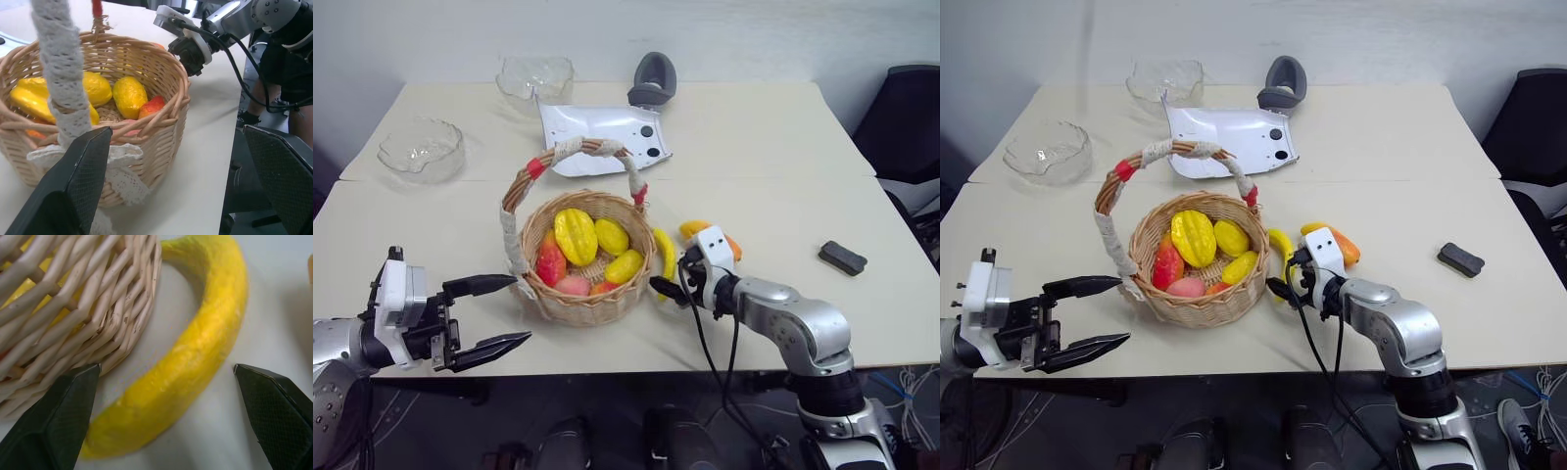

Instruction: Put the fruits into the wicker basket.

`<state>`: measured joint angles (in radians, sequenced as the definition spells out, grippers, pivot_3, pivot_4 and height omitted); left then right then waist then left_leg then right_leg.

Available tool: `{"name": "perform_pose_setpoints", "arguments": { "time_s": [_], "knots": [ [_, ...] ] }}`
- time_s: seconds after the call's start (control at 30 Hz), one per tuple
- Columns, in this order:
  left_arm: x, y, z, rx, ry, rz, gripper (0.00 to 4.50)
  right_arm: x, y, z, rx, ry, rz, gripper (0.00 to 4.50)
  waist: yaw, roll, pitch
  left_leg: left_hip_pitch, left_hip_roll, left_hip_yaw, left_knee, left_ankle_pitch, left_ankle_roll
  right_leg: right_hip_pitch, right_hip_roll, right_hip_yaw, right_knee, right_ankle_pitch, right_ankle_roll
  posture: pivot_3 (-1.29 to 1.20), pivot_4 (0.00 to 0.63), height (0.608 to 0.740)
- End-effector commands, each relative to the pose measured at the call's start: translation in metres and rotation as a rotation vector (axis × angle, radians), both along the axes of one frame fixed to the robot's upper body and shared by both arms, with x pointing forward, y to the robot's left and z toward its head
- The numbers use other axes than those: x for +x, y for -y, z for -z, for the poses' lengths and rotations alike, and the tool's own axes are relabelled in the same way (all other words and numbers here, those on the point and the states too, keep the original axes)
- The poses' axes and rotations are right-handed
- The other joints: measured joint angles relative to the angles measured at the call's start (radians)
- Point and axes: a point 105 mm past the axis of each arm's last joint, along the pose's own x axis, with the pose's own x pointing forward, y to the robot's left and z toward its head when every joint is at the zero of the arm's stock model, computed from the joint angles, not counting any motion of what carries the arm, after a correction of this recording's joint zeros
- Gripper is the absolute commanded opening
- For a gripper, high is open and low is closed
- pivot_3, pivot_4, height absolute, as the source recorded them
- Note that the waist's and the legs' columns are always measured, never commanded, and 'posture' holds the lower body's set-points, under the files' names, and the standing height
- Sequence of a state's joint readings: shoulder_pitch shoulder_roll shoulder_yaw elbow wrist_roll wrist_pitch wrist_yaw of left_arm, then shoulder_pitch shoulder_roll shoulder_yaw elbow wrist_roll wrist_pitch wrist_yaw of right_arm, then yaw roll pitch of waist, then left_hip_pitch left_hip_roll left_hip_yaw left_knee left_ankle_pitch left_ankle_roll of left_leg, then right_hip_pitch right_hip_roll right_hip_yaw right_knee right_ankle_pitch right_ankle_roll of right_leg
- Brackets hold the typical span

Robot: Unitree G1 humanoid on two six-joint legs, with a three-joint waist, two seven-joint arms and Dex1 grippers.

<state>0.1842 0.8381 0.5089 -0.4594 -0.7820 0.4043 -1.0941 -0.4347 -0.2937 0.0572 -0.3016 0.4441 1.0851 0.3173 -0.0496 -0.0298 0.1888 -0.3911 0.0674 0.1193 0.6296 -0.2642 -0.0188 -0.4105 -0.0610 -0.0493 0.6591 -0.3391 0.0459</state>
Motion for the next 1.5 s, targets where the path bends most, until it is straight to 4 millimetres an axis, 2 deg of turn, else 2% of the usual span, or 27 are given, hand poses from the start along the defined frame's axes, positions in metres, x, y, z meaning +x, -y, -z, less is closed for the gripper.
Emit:
{"name": "perform_pose_setpoints", "arguments": {
  "time_s": [0.03,0.13,0.2,0.27,0.5,0.63,0.8,0.97,1.07,1.17,1.23,1.3,1.5],
  "knots": [
    [0.0,0.002,-0.006,-0.003,0.032,-0.001,4.5,0.0,-0.01,0.005,0.082,-0.076,0.003,4.46,-0.009,-0.001,-0.001,0.0,0.0,0.0,0.0,0.0,0.0,0.0,0.0,0.0,0.0,0.0,0.0,0.0,0.15,0.74],
    [0.002,0.003,-0.008,0.008,0.056,-0.003,4.5,0.004,-0.012,0.002,0.127,-0.086,0.029,4.46,-0.011,-0.001,-0.001,0.001,0.001,0.0,-0.001,0.0,0.0,0.0,0.001,0.0,0.001,0.0,0.0,0.0,0.15,0.74],
    [0.006,0.004,-0.013,0.01,0.062,-0.002,4.5,0.005,-0.008,-0.002,0.154,-0.094,0.042,4.09,-0.01,-0.001,-0.001,0.001,0.001,0.0,-0.001,0.0,0.0,0.0,0.001,0.0,0.001,0.0,0.0,0.0,0.15,0.74],
    [0.01,0.005,-0.018,0.01,0.067,0.003,4.5,0.004,-0.001,-0.004,0.148,-0.092,0.053,3.6,-0.008,-0.001,-0.001,0.001,0.0,0.0,0.0,0.0,0.0,0.0,0.0,0.0,0.0,0.0,0.0,0.0,0.15,0.74],
    [0.016,0.012,-0.024,-0.001,0.075,0.016,4.5,0.001,0.013,-0.015,0.153,-0.061,0.077,1.42,-0.009,-0.001,-0.001,0.0,0.0,0.0,-0.001,0.0,0.0,0.0,0.0,0.0,0.0,0.0,0.0,0.0,0.15,0.74],
    [0.017,0.014,-0.023,-0.004,0.074,0.02,4.5,-0.01,0.02,-0.029,0.14,-0.002,0.009,0.73,-0.007,-0.001,-0.001,0.0,0.0,0.0,-0.002,0.0,0.0,-0.001,0.0,0.0,-0.001,0.0,0.0,0.0,0.15,0.74],
    [0.017,0.013,-0.024,-0.007,0.066,0.023,4.5,-0.011,0.047,-0.058,0.168,0.106,0.049,0.62,-0.007,-0.001,0.0,0.0,0.0,0.0,-0.002,0.0,0.0,-0.001,0.0,0.0,-0.001,0.0,0.0,0.0,0.15,0.74],
    [0.016,0.013,-0.023,-0.008,0.055,0.029,4.5,-0.011,0.059,-0.081,0.16,0.195,0.036,0.62,-0.007,0.0,0.0,0.0,0.0,0.0,-0.002,0.0,0.0,-0.001,0.001,0.0,-0.001,0.0,0.0,0.0,0.15,0.74],
    [0.012,0.007,-0.022,0.003,0.03,0.03,4.5,-0.037,0.063,-0.087,0.087,0.164,-0.171,0.62,-0.004,0.001,0.0,-0.001,-0.001,0.001,-0.002,0.0,0.0,-0.001,0.0,0.0,-0.002,0.0,0.0,0.0,0.15,0.74],
    [0.007,-0.002,-0.02,0.018,0.002,0.022,4.5,-0.077,0.07,-0.076,-0.036,0.036,-0.44,0.62,0.004,0.001,0.001,-0.001,-0.001,0.0,-0.002,-0.001,0.001,0.0,0.001,0.0,-0.005,-0.001,0.001,0.0,0.15,0.74],
    [0.002,-0.01,-0.018,0.027,-0.014,0.006,4.5,-0.093,0.073,-0.067,-0.145,-0.001,-0.58,0.62,0.007,0.001,0.001,-0.001,-0.001,0.0,-0.002,-0.002,0.002,0.0,0.001,0.0,-0.006,-0.001,0.001,0.0,0.15,0.74],
    [-0.002,-0.019,-0.018,0.037,-0.009,-0.025,4.5,-0.097,0.065,-0.066,-0.17,0.016,-0.676,0.62,-0.007,-0.001,0.001,0.0,0.0,0.001,-0.002,-0.002,0.002,0.001,0.001,0.0,-0.006,-0.001,0.001,0.0,0.15,0.74],
    [-0.019,-0.042,-0.007,0.051,-0.076,-0.109,4.5,-0.084,-0.016,-0.092,0.056,0.168,-0.828,0.62,-0.03,-0.002,0.003,0.002,0.001,0.0,-0.002,0.0,-0.001,0.0,0.003,0.002,-0.003,0.0,-0.001,0.0,0.15,0.74]
  ]
}}
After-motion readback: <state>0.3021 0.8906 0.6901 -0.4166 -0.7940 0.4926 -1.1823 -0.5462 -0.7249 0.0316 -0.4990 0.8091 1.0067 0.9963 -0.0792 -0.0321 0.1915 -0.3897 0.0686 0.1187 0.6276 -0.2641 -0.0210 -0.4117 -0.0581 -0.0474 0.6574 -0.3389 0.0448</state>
